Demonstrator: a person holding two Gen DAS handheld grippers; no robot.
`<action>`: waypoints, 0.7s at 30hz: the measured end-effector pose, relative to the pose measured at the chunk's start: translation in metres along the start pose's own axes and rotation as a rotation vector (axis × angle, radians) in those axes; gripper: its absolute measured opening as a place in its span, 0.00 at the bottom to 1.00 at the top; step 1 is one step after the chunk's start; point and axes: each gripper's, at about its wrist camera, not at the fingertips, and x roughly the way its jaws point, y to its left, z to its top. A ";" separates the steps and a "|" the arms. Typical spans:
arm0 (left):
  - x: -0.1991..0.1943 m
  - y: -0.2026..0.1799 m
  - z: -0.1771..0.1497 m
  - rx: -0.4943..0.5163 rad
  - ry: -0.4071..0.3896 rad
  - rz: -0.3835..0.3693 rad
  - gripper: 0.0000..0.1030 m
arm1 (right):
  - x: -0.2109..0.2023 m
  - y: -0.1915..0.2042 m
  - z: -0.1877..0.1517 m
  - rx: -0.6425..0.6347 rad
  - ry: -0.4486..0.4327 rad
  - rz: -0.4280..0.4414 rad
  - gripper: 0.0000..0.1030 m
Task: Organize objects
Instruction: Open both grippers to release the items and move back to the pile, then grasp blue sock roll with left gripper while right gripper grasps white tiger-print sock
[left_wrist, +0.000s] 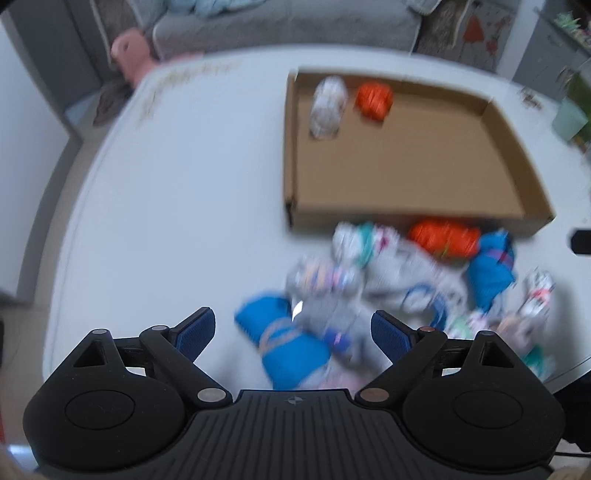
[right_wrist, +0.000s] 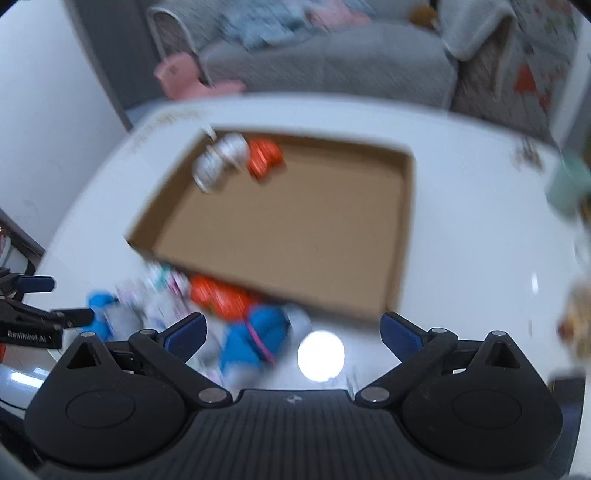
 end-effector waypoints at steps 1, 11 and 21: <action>0.006 0.002 -0.004 -0.013 0.027 -0.003 0.91 | 0.005 -0.006 -0.005 0.034 0.032 -0.004 0.97; 0.027 0.021 -0.018 -0.109 0.108 -0.011 0.91 | 0.047 -0.027 -0.030 0.215 0.218 -0.038 0.96; 0.043 0.031 -0.018 -0.154 0.129 0.013 0.91 | 0.068 -0.016 -0.039 0.217 0.284 -0.075 0.78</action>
